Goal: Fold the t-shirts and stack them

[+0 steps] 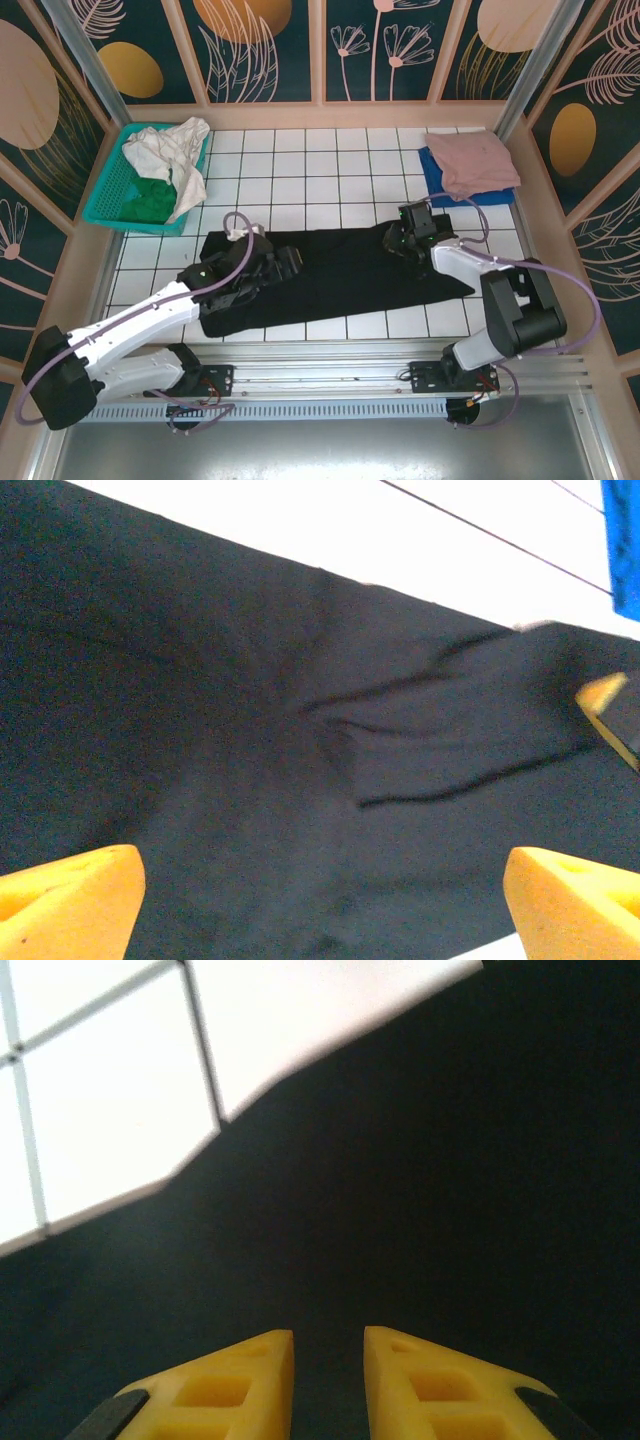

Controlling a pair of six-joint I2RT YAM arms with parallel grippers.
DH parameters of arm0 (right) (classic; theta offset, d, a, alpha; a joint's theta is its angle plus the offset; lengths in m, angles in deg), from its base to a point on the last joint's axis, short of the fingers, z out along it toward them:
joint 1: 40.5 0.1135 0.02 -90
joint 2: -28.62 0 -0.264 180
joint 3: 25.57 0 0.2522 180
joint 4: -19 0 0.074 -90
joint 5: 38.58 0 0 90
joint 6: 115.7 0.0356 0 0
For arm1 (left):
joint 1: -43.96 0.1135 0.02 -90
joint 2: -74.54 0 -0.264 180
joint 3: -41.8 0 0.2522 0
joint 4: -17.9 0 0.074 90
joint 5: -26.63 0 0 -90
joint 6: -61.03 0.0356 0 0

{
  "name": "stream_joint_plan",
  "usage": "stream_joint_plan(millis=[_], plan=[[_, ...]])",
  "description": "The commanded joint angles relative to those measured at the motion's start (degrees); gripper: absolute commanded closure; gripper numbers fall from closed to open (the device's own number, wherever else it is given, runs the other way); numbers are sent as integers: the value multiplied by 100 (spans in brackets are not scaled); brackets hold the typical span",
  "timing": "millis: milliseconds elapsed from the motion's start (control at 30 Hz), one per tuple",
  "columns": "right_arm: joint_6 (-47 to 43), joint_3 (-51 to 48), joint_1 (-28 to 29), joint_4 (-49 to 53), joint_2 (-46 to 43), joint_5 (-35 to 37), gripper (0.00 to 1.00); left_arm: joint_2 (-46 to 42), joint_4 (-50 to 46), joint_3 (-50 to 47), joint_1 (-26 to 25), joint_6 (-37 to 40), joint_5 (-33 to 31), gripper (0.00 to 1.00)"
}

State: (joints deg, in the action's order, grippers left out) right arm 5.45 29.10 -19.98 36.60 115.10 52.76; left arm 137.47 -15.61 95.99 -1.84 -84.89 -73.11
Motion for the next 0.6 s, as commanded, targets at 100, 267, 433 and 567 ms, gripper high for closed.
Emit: stream_joint_plan(millis=[100, 267, 433, 567], plan=[[67, 50, -187, 211, 529, 499, 75, 1390, 174, -386, 81, 200, 59, 10], [-54, -57, -580, 467, 495, 549, 75, 1528, 393, -1143, 434, -214, 144, 10], [-210, -36, -676, 698, -17, 337, 74, 1258, 228, -891, 522, -187, 12, 7], [-242, 50, -619, 623, -193, 231, 73, 1510, 1, -165, 551, 152, -418, 1]])
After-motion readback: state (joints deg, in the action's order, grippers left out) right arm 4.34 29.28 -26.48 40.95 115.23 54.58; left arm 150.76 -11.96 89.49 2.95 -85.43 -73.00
